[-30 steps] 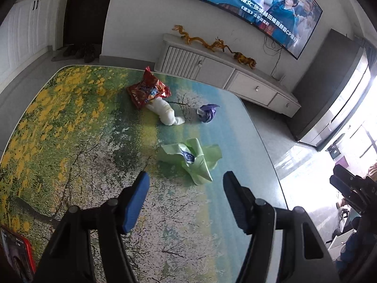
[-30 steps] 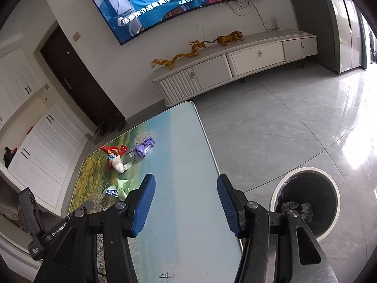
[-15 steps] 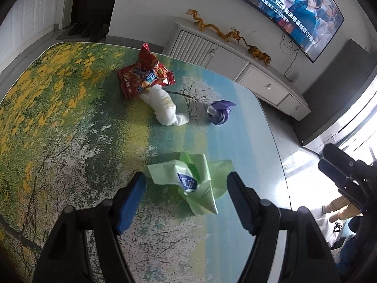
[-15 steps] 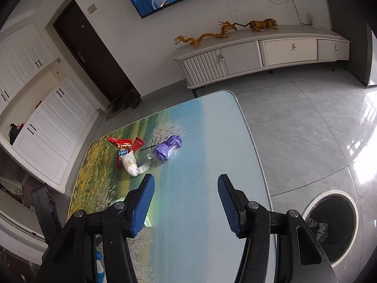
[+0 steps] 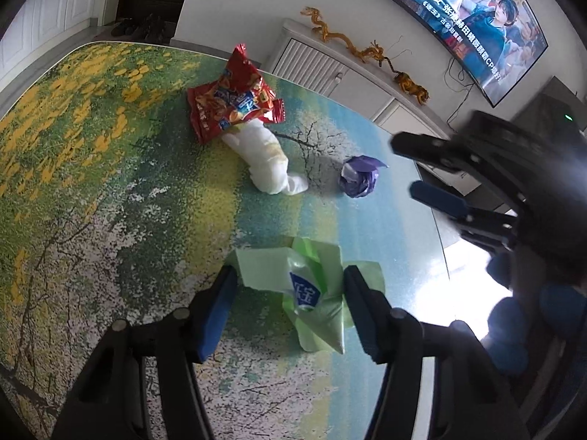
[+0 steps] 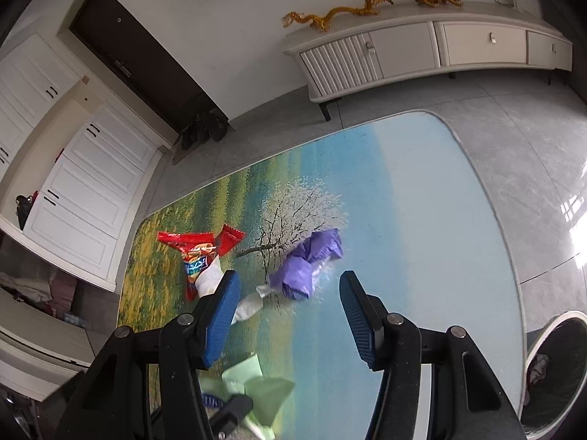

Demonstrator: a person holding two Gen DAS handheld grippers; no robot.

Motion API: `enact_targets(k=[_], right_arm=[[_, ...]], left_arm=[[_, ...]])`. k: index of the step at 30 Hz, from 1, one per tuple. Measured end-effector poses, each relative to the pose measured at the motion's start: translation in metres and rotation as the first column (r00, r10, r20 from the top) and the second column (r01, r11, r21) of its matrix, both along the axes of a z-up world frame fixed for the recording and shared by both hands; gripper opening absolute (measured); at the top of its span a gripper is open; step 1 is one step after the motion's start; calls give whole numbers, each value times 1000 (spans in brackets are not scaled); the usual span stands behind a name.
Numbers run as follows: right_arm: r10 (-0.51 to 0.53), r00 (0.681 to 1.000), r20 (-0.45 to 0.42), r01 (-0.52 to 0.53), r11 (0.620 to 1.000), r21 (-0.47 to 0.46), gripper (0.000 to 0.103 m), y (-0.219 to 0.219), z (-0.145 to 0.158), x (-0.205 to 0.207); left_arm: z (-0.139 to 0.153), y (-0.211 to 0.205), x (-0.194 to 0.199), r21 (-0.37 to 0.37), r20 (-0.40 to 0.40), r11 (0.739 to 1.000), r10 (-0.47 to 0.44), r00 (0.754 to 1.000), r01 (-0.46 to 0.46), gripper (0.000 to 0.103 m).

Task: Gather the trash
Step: 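Grasp a light green wrapper with the left tool while the right tool grasps a purple wrapper, then lift both wrappers and carry them over the trash bin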

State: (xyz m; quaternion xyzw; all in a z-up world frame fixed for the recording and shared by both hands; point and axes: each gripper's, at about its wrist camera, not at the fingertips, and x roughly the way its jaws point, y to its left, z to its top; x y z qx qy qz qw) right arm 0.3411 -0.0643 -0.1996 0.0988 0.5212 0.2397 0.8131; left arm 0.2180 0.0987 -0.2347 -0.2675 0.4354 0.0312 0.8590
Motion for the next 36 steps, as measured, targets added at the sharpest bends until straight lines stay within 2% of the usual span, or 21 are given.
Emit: enact_targets(k=[11,17,22,30,36], right_arm=[[-33,998,-60,27,994,-104,53,34,-28,23],[-27,997,-70,17,990,-143,40,41,-37,24],[-9,997,-71,-1,991,-131,30,37,-38,19],[34,999,-12,-35,987,-158,29,36,-29,1],[66,996,52,-54,978,-199,29,37,-19,-20]], left_arm=[[-4,6,-6,-32,16,999,-1,1000,2,49],[-7,11,-12,-64,21,998,-3,1000,4,42],[-6,10,-13,-81,25,997,-13,1000,15,34],[2,12,-20,-68,38,997,-18,999,21,31],[13,9,-30,-22,62,999,-25,998,26,31]])
